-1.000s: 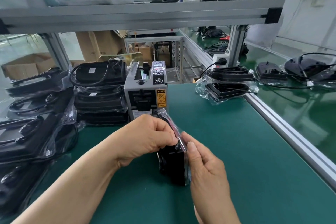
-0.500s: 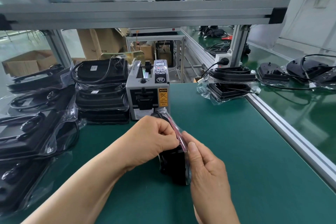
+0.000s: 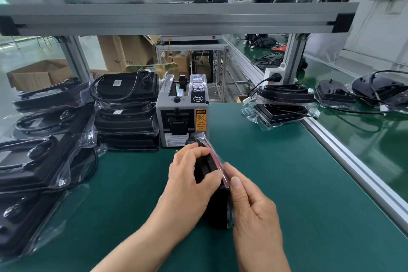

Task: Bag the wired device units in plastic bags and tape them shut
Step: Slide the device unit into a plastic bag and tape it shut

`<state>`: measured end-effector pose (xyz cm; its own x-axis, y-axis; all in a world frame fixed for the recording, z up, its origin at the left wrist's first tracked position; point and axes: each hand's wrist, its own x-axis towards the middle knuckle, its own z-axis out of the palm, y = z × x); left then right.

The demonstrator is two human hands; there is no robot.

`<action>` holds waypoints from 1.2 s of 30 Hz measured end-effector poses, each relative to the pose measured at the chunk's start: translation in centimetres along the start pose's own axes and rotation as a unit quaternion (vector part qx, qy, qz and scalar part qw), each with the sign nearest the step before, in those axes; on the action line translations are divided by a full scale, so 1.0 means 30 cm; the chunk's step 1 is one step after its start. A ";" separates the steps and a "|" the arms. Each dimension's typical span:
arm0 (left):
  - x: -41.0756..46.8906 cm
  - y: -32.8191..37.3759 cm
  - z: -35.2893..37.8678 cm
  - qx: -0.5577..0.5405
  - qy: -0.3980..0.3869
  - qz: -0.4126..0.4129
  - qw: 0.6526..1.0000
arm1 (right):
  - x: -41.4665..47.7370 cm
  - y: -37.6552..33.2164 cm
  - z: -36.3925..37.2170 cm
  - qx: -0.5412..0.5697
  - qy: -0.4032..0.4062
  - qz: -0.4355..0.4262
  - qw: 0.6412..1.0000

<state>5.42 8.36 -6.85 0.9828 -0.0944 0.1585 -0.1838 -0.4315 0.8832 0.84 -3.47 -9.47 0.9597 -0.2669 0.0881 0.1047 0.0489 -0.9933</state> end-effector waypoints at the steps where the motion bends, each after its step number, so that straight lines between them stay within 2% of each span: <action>1: -0.005 -0.001 0.007 -0.009 -0.003 -0.004 1.000 | -0.002 -0.002 -0.003 -0.007 -0.002 -0.001 1.000; 5: -0.016 0.009 -0.003 -0.020 -0.041 -0.018 0.999 | -0.008 -0.015 -0.007 -0.006 -0.010 -0.006 1.000; 10: -0.014 0.011 -0.013 -0.043 -0.048 -0.020 0.998 | 0.025 -0.050 -0.025 0.008 -0.002 0.005 1.000; 12: -0.012 0.013 -0.010 -0.063 -0.042 -0.023 0.997 | 0.088 -0.099 -0.042 -0.022 -0.015 -0.017 1.000; 14: -0.007 0.019 0.001 -0.061 -0.027 -0.032 0.997 | 0.173 -0.155 -0.043 -0.125 -0.046 -0.038 0.990; 16: -0.002 0.020 0.015 -0.069 -0.002 -0.040 0.997 | 0.249 -0.198 -0.014 -0.285 -0.090 -0.054 0.953; 19: 0.001 0.025 0.025 -0.095 0.020 -0.053 0.994 | 0.317 -0.210 0.046 -0.482 -0.131 -0.087 0.862; 21: 0.001 0.024 0.021 -0.105 0.020 -0.064 0.992 | 0.337 -0.200 0.071 -0.531 -0.121 -0.115 0.831; 23: 0.000 0.018 0.018 -0.108 0.022 -0.067 0.992 | 0.350 -0.188 0.084 -0.551 -0.105 -0.142 0.815; 30: -0.003 0.026 0.008 -0.113 0.026 -0.097 0.988 | 0.363 -0.179 0.100 -0.569 -0.073 -0.143 0.806; 36: 0.003 0.016 -0.009 -0.088 0.000 -0.092 0.992 | 0.350 -0.132 0.099 -0.501 -0.020 -0.113 0.858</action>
<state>5.43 8.39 -6.29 0.9995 -0.0286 -0.0134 0.0049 -0.2784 0.9604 11.27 -3.62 -4.39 0.9547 -0.1258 0.2696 0.0323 -0.8570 -0.5143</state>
